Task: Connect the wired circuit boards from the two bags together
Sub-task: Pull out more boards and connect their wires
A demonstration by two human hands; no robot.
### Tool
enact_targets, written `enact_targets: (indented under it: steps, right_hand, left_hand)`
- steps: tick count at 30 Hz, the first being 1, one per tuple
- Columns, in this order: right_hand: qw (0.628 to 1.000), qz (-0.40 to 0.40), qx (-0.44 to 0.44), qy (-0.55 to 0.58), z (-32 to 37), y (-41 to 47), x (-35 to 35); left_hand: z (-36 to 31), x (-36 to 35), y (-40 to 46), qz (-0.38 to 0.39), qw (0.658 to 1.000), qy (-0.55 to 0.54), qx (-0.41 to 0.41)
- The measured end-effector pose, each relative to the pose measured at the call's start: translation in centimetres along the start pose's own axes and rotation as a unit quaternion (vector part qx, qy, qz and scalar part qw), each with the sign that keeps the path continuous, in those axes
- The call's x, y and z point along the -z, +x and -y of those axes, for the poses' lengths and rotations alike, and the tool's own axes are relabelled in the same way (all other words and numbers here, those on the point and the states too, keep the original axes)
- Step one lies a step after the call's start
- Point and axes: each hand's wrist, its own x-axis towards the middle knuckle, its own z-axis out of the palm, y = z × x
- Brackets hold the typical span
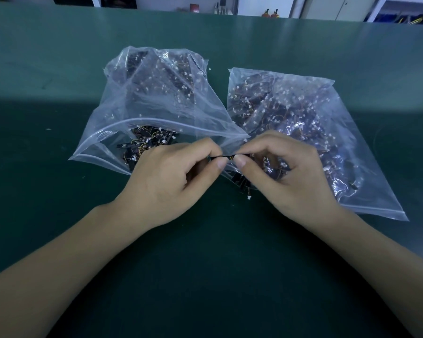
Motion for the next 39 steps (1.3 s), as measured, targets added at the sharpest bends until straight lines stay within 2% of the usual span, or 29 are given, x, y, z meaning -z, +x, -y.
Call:
enact_targets:
  steps: [4,33,39]
  right_hand:
    - [1.0,-0.003,-0.001,0.013,0.2,0.07,0.16]
    - [0.999,0.015,-0.013,0.032,0.55,-0.06,0.02]
    - [0.999,0.011,-0.028,0.034,0.48,0.0,0.02]
  left_hand:
    - [-0.07,0.13,0.03,0.006,1.0,-0.026,-0.006]
    - [-0.36,0.38,0.1,-0.008,0.999,-0.02,-0.027]
    - [0.09,0.07,0.15,-0.032,0.998,-0.04,-0.022]
